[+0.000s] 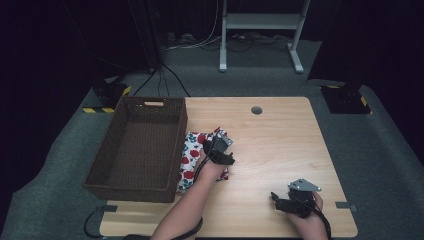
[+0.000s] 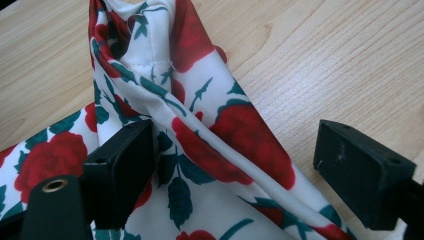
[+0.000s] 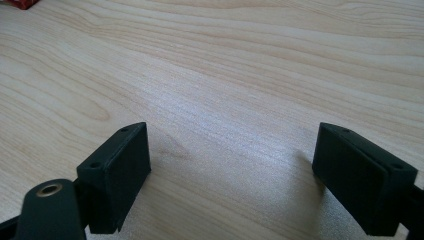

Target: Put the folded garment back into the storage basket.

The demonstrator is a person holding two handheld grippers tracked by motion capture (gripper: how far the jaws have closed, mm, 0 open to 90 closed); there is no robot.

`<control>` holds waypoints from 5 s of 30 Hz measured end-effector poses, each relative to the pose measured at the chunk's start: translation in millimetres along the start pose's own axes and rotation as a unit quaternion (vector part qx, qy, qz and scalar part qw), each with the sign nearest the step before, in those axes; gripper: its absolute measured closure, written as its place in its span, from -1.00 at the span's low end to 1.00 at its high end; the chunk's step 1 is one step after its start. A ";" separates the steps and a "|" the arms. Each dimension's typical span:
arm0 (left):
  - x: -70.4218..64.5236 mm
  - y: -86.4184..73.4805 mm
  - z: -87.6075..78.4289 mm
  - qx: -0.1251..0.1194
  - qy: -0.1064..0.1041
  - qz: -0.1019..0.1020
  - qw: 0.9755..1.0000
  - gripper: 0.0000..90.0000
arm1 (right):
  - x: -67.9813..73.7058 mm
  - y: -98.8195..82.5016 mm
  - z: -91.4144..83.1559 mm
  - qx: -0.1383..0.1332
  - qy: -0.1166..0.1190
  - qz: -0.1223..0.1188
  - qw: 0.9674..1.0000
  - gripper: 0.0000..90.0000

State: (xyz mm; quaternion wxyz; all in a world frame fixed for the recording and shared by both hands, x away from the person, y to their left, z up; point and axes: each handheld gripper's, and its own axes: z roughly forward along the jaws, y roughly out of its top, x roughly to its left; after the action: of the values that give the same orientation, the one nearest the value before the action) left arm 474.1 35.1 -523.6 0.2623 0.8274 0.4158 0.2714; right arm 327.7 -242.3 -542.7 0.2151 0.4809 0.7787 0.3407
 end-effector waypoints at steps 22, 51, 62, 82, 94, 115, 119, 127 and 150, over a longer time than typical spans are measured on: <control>9.9 -4.1 -3.1 0.028 -0.014 0.019 0.999 0.60 | 0.0 0.0 0.0 0.000 0.000 0.000 1.000 -0.66; 5.4 -6.0 -46.8 -0.104 -0.028 -0.011 0.994 0.83 | 0.0 0.0 0.1 0.001 0.002 -0.002 1.000 -0.68; 7.6 -7.4 -73.3 -0.167 -0.050 -0.024 0.984 0.83 | 0.7 0.7 1.4 0.007 0.010 -0.012 1.000 -0.81; 26.8 -6.5 -114.6 -0.278 -0.060 -0.053 0.957 0.83 | 0.7 0.8 1.8 0.008 0.013 -0.014 1.000 -0.83; 34.4 -2.5 -134.7 -0.326 -0.058 -0.057 0.942 0.83 | 0.7 0.8 1.8 0.008 0.013 -0.014 1.000 -0.83; 46.0 19.5 -187.4 -0.413 -0.049 -0.040 0.909 0.83 | 0.8 0.8 1.7 0.009 0.013 -0.013 1.000 -0.83; 50.1 24.0 -199.8 -0.426 -0.046 -0.035 0.903 0.83 | 0.7 0.8 1.7 0.008 0.013 -0.014 1.000 -0.83; 58.9 30.0 -218.3 -0.440 -0.047 -0.029 0.896 0.83 | 0.7 0.8 1.8 0.008 0.013 -0.013 1.000 -0.83; 100.0 13.4 -245.7 -0.446 -0.024 -0.041 0.894 0.83 | 0.7 0.8 1.8 0.009 0.013 -0.014 1.000 -0.84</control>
State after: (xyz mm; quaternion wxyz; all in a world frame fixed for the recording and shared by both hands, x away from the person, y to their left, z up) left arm 368.1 162.4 -315.9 0.6246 0.6118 0.2785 0.3975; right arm 329.0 -240.9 -543.3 0.2055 0.4675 0.7909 0.3371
